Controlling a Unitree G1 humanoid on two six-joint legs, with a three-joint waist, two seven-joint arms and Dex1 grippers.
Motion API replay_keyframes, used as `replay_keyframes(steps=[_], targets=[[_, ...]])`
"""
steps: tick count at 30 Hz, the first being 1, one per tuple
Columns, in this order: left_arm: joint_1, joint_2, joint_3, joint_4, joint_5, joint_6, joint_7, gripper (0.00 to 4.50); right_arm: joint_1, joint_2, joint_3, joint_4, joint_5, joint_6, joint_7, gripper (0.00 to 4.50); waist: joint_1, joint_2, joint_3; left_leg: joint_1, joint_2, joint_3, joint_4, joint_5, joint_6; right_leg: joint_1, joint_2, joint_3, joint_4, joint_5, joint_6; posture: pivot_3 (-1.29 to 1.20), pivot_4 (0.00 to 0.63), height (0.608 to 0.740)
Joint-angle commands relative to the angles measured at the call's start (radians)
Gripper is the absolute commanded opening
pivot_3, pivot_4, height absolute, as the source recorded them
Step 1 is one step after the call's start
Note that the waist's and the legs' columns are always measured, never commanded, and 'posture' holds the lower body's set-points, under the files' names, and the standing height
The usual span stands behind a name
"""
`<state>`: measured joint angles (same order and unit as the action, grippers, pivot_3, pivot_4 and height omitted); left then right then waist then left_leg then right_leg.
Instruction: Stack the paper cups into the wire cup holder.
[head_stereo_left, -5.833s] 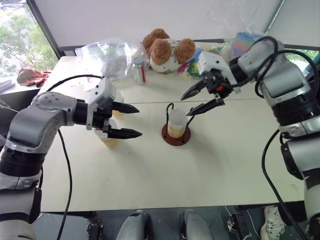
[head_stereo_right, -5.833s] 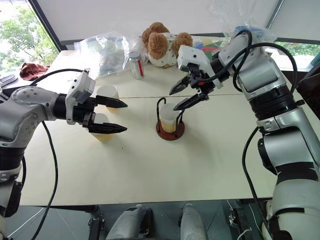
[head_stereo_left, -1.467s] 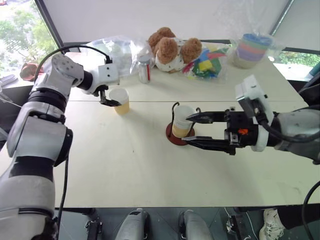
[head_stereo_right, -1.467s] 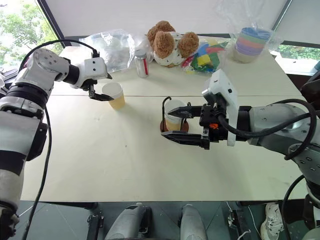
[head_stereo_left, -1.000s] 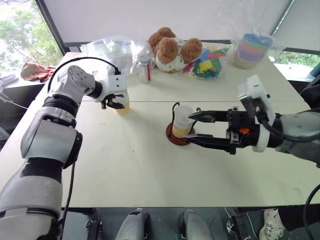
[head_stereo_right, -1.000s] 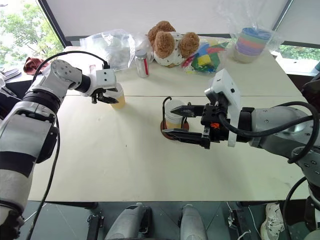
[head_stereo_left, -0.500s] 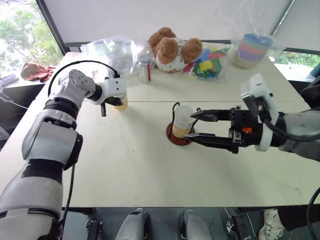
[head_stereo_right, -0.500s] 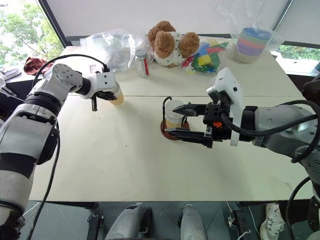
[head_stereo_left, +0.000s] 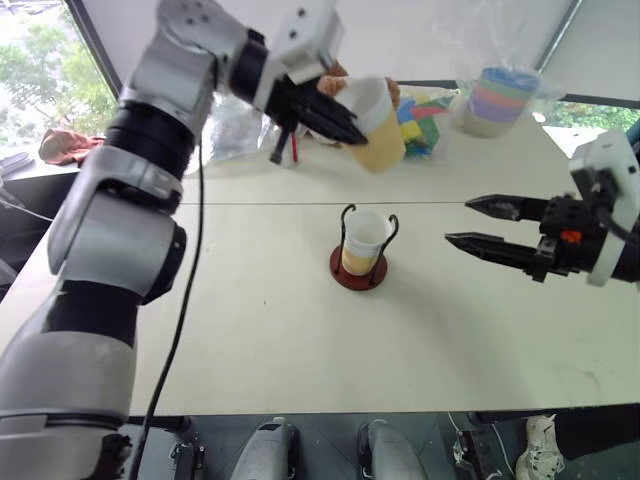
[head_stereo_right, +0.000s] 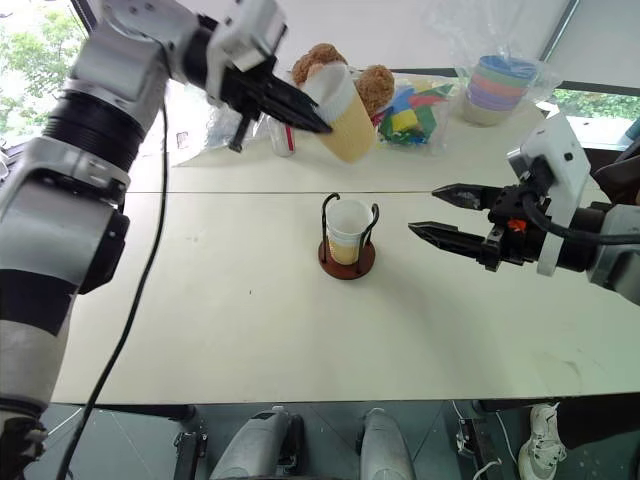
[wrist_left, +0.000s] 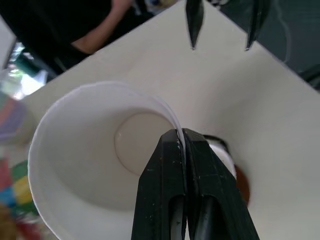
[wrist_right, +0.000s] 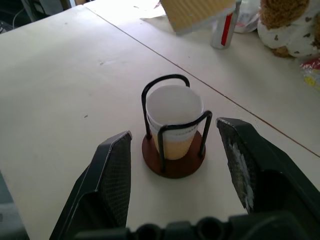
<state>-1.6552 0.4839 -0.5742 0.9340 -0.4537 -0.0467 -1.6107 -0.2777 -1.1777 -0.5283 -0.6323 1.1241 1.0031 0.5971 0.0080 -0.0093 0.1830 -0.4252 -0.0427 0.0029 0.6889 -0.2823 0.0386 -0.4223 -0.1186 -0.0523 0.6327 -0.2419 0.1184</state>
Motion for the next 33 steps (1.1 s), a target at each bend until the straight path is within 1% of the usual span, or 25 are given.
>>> replay_keyframes(steps=[1, 5, 7, 13, 18, 20, 22, 24, 27, 28, 30, 32, 33], targets=[[-0.031, -0.016, -0.129, 0.013, -0.069, -0.065, -0.004, 0.02, 0.044, 0.025, -0.102, -0.058, 0.026, 0.015, -0.050, 2.95, 0.002, 0.000, 0.000, 0.000, 0.000, 0.000, 0.001, 0.000, 0.000, 0.000, 0.000, 0.000, 0.001, 0.000, 0.000, 0.00, 0.150, 0.740], [-0.045, -0.042, -0.234, 0.082, -0.054, -0.157, -0.004, 0.02, 0.094, 0.046, -0.148, -0.098, 0.057, 0.021, -0.091, 2.95, 0.005, 0.000, 0.000, -0.001, 0.000, 0.000, 0.004, 0.000, 0.000, 0.000, 0.000, 0.000, 0.001, 0.000, 0.000, 0.00, 0.150, 0.740], [-0.054, -0.058, -0.263, 0.117, -0.040, -0.189, -0.004, 0.02, 0.110, 0.054, -0.158, -0.108, 0.065, 0.015, -0.107, 2.95, 0.006, 0.000, 0.000, -0.002, 0.000, 0.000, 0.004, 0.000, 0.001, 0.000, 0.000, 0.000, 0.001, 0.000, 0.000, 0.00, 0.150, 0.740], [-0.066, -0.104, -0.272, 0.178, -0.022, -0.231, -0.004, 0.02, 0.143, 0.072, -0.162, -0.122, 0.059, -0.003, -0.142, 2.95, 0.008, 0.000, 0.000, -0.002, 0.000, 0.000, 0.005, -0.001, 0.002, 0.000, 0.000, 0.000, 0.000, 0.000, 0.000, 0.00, 0.150, 0.740], [-0.070, -0.120, -0.290, 0.200, 0.015, -0.266, -0.004, 0.02, 0.167, 0.071, -0.180, -0.129, 0.060, -0.011, -0.153, 2.95, 0.007, 0.000, 0.000, -0.003, 0.000, 0.000, 0.005, -0.001, 0.002, 0.000, 0.000, 0.000, 0.000, 0.000, 0.000, 0.00, 0.150, 0.740], [-0.073, -0.122, -0.301, 0.208, 0.031, -0.278, -0.004, 0.58, 0.173, 0.074, -0.189, -0.130, 0.064, -0.014, -0.155, 2.95, 0.007, 0.000, 0.000, -0.002, 0.000, 0.000, 0.005, -0.001, 0.002, 0.000, 0.000, 0.000, 0.000, 0.000, 0.000, 0.00, 0.150, 0.740], [-0.076, -0.122, -0.310, 0.216, 0.043, -0.289, -0.004, 1.34, 0.180, 0.078, -0.195, -0.130, 0.064, -0.019, -0.158, 2.95, 0.007, 0.000, 0.000, -0.002, 0.000, 0.000, 0.005, -0.001, 0.002, 0.000, 0.000, 0.000, 0.000, 0.000, 0.000, 0.00, 0.150, 0.740], [-0.079, -0.126, -0.305, 0.226, 0.051, -0.296, -0.004, 2.48, 0.187, 0.083, -0.192, -0.133, 0.063, -0.027, -0.163, 2.95, 0.007, 0.000, 0.000, -0.002, 0.000, 0.000, 0.005, -0.001, 0.002, 0.000, 0.000, 0.000, 0.000, 0.000, 0.000, 0.00, 0.150, 0.740], [-0.083, -0.130, -0.286, 0.236, 0.057, -0.304, -0.004, 3.98, 0.195, 0.090, -0.188, -0.136, 0.065, -0.039, -0.170, 2.95, 0.008, 0.000, 0.000, -0.002, 0.000, 0.000, 0.005, -0.001, 0.002, 0.000, 0.000, 0.000, 0.000, 0.000, 0.000, 0.00, 0.150, 0.740], [-0.093, -0.143, -0.234, 0.261, 0.066, -0.299, -0.004, 4.45, 0.195, 0.096, -0.181, -0.134, 0.061, -0.045, -0.173, 2.95, 0.008, 0.000, 0.000, -0.003, 0.000, 0.000, 0.006, -0.001, 0.002, 0.000, 0.000, 0.000, 0.000, 0.000, 0.000, 0.00, 0.150, 0.740], [-0.113, -0.161, -0.119, 0.307, 0.077, -0.280, -0.004, 4.45, 0.192, 0.115, -0.168, -0.128, 0.054, -0.059, -0.187, 2.95, 0.008, -0.001, 0.001, -0.003, 0.000, 0.000, 0.006, -0.001, 0.002, 0.000, 0.000, 0.000, 0.000, 0.000, 0.000, 0.00, 0.150, 0.740], [-0.126, -0.169, -0.012, 0.340, 0.093, -0.244, 0.054, 4.45, 0.193, 0.132, -0.154, -0.119, 0.042, -0.072, -0.195, 2.95, 0.007, -0.002, 0.001, -0.003, 0.000, 0.000, 0.006, -0.002, 0.003, 0.000, 0.000, 0.000, 0.000, 0.000, 0.000, 0.00, 0.150, 0.740], [-0.117, -0.155, 0.044, 0.345, 0.091, -0.223, 0.087, 4.45, 0.201, 0.147, -0.138, -0.107, 0.019, -0.081, -0.201, 2.95, 0.007, -0.002, 0.001, -0.003, 0.000, 0.000, 0.007, -0.002, 0.003, 0.000, 0.000, 0.000, 0.000, 0.000, 0.000, 0.00, 0.150, 0.740]])
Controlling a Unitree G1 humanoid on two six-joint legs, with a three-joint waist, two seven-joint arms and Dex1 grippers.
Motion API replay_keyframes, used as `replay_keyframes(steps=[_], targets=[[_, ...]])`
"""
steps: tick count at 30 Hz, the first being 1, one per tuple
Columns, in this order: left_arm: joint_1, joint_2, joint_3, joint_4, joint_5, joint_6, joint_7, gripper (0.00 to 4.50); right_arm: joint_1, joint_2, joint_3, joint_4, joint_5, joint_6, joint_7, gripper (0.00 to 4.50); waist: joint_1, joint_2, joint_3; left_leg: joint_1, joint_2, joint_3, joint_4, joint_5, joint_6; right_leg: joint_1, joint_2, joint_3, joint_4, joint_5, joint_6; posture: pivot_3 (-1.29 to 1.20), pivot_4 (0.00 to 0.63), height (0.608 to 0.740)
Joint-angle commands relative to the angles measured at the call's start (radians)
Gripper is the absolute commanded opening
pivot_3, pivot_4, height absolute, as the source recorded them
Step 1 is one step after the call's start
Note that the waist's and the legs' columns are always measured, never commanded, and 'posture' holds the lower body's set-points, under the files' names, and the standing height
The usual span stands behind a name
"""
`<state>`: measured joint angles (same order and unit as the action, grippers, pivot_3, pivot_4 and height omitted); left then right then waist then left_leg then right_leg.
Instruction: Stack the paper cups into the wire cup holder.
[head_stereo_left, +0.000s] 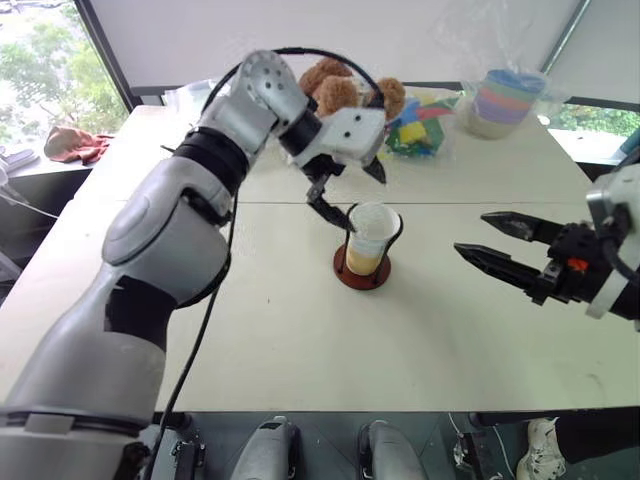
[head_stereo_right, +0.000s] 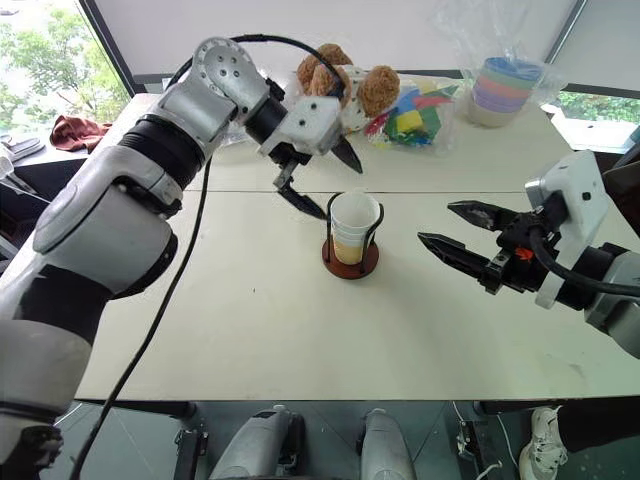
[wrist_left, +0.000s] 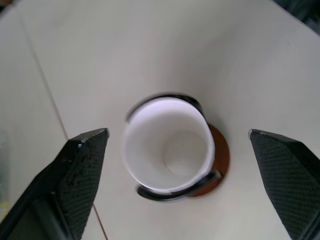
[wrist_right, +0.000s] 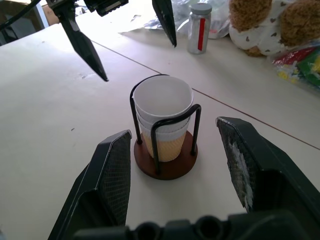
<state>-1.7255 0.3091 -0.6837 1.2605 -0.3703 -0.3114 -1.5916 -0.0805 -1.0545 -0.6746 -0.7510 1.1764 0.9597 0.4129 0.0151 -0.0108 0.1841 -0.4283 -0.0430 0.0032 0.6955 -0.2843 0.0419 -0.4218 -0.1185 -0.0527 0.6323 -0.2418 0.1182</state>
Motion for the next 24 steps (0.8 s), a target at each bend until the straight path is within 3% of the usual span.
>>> replay_keyframes(steps=[1, 4, 8, 12, 17, 21, 24], targets=[[-0.031, 0.036, 0.206, 0.016, 0.005, 0.057, 0.093, 4.45, 0.017, 0.040, 0.026, 0.021, -0.065, -0.049, -0.018, 2.95, -0.001, 0.000, 0.000, 0.000, 0.000, 0.000, 0.000, 0.000, 0.000, 0.000, 0.000, 0.000, 0.000, 0.000, 0.000, 0.00, 0.150, 0.740], [0.100, 0.102, 0.323, -0.033, 0.029, 0.056, 0.200, 4.45, 0.042, 0.096, 0.121, 0.073, -0.208, -0.114, -0.039, 2.95, -0.007, 0.002, -0.002, 0.002, 0.000, 0.000, 0.000, -0.001, 0.001, 0.001, 0.001, 0.000, 0.000, 0.000, 0.000, 0.00, 0.150, 0.740], [0.331, 0.163, 0.466, -0.217, 0.023, 0.213, 0.401, 4.45, -0.007, 0.170, 0.225, 0.170, -0.377, -0.198, -0.098, 2.95, -0.011, 0.007, -0.004, 0.004, 0.001, 0.001, 0.000, -0.001, 0.001, 0.001, 0.001, 0.002, 0.004, 0.000, 0.000, 0.00, 0.150, 0.740], [0.739, 0.211, 0.604, -0.742, 0.036, 0.330, 0.715, 4.45, -0.085, 0.267, 0.310, 0.303, -0.510, -0.293, -0.132, 2.95, -0.011, 0.007, -0.004, 0.003, 0.000, 0.001, 0.001, 0.001, -0.002, -0.002, 0.001, 0.005, 0.009, 0.000, 0.000, 0.00, 0.150, 0.740], [1.116, 0.109, 0.760, -1.242, -0.004, 0.591, 1.113, 4.45, -0.144, 0.432, 0.368, 0.447, -0.635, -0.425, -0.193, 2.95, 0.005, 0.007, -0.004, 0.001, -0.002, -0.001, 0.001, 0.006, -0.011, -0.003, 0.001, 0.015, 0.011, 0.000, 0.000, 0.00, 0.150, 0.740], [1.391, 0.013, 0.775, -1.487, 0.005, 0.675, 1.254, 4.45, -0.132, 0.539, 0.387, 0.544, -0.725, -0.555, -0.211, 2.95, 0.000, 0.009, -0.006, 0.004, -0.007, -0.002, 0.000, 0.006, -0.011, -0.001, 0.001, 0.023, 0.011, 0.000, 0.000, 0.00, 0.150, 0.740], [1.483, -0.021, 0.761, -1.553, 0.022, 0.687, 1.289, 4.45, -0.124, 0.580, 0.382, 0.588, -0.755, -0.634, -0.189, 2.95, -0.001, 0.008, -0.006, 0.006, -0.008, -0.002, 0.000, 0.006, -0.012, -0.001, 0.001, 0.023, 0.011, 0.000, 0.000, 0.00, 0.150, 0.740]])
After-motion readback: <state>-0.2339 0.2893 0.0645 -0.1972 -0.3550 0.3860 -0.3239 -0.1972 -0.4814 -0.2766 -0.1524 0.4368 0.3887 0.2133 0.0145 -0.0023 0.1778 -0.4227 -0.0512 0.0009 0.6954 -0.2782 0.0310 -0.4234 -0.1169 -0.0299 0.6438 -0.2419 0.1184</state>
